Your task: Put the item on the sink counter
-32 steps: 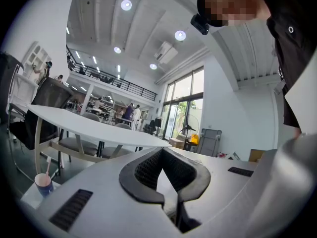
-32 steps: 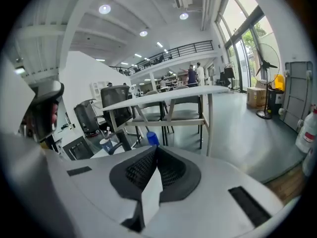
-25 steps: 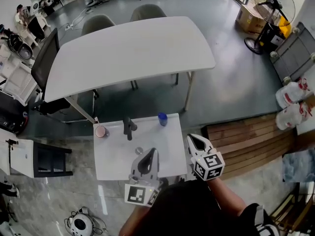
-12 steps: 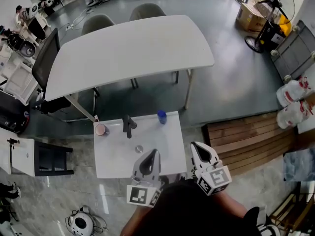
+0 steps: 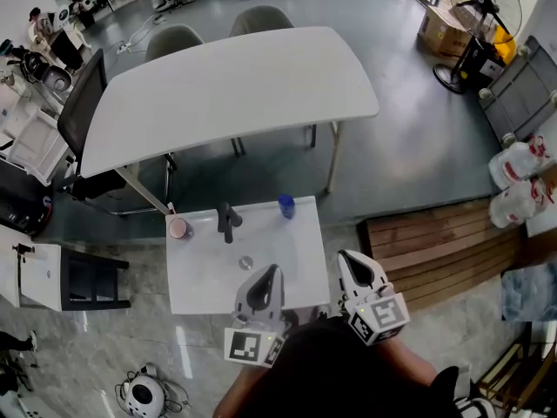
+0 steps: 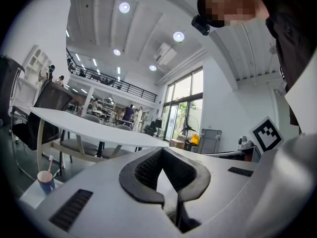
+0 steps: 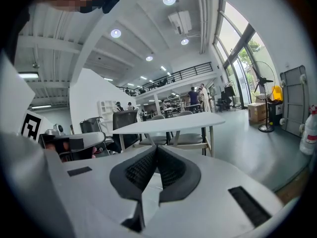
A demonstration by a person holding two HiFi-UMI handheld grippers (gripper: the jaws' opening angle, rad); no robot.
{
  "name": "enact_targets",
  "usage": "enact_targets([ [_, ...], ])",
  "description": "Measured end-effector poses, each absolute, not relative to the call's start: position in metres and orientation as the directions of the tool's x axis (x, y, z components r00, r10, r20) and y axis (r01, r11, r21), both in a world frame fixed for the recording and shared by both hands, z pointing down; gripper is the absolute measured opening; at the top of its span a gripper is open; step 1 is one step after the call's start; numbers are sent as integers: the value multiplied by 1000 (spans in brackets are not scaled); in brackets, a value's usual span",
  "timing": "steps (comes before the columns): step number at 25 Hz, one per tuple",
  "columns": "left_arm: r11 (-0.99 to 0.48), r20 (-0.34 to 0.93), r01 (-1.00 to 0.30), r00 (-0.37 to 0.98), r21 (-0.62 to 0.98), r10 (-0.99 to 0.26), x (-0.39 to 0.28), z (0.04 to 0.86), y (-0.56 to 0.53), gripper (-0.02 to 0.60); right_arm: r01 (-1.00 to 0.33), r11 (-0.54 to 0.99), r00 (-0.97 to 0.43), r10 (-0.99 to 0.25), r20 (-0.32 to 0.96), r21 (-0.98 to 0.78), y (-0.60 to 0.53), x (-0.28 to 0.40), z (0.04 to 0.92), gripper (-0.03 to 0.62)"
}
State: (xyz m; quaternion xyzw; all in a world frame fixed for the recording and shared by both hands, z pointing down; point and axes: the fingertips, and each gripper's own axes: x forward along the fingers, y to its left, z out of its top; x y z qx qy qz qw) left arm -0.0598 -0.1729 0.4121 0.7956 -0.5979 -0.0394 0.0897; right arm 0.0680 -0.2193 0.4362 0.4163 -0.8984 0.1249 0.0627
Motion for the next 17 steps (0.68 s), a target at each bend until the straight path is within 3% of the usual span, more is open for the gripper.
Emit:
enact_targets([
  [17,-283,26,-944,292,171,-956,-56,417,-168,15,-759,627,-651,-729,213,-174,-212,72,440,9],
])
